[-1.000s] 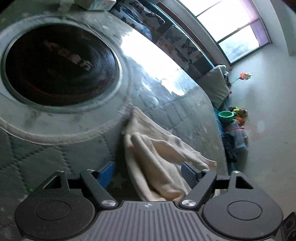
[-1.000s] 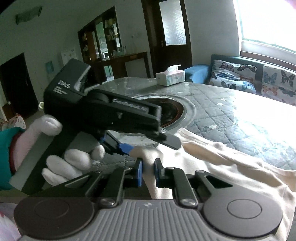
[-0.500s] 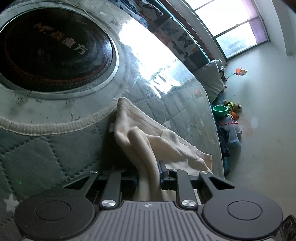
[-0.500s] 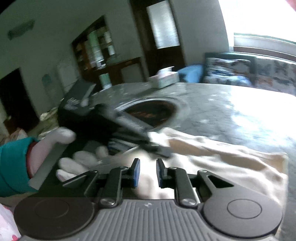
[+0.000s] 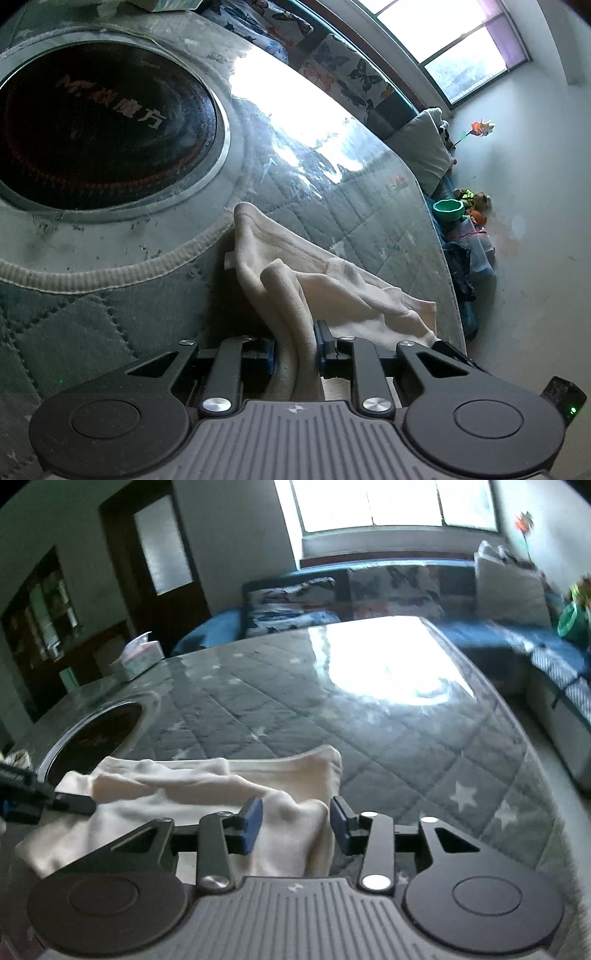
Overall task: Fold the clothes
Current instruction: 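Lift the folded sweatshirt with both grippers and carry it across the quilt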
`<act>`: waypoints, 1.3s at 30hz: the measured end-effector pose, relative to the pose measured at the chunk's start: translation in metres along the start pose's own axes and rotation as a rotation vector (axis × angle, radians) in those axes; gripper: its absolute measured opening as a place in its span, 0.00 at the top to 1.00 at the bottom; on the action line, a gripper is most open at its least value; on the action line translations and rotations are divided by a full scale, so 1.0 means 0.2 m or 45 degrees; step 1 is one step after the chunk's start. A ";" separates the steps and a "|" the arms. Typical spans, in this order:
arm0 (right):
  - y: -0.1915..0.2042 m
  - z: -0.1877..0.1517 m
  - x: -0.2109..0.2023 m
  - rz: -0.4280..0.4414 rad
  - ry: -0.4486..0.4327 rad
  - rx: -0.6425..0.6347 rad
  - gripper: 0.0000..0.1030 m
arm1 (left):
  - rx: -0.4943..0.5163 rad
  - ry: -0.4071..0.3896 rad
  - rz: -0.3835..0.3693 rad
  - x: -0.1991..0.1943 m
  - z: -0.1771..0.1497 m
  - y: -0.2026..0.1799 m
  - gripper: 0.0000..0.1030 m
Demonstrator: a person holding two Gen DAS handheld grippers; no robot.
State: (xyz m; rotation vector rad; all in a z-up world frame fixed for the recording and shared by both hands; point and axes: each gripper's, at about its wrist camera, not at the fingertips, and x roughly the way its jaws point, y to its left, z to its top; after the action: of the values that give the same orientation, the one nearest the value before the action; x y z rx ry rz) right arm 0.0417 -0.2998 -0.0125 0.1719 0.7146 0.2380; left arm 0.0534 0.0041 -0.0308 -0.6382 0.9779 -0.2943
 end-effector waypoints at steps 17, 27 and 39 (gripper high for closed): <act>0.03 0.03 -0.16 0.033 -0.120 0.023 0.91 | 0.227 -0.046 0.001 -0.01 0.05 -0.20 0.85; -0.03 0.19 -0.38 -0.122 -0.276 -0.066 0.92 | 0.379 -0.041 -0.088 0.13 0.07 -0.52 0.85; -0.24 0.31 -0.46 -0.344 -0.333 -0.077 0.92 | 0.522 0.010 -0.154 0.37 0.07 -0.89 0.85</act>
State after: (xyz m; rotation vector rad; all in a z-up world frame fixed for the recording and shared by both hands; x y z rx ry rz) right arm 0.0230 -0.3750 0.0798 0.0459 0.4629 -0.0215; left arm 0.1126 -0.1681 0.0360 -0.3209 0.8547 -0.5874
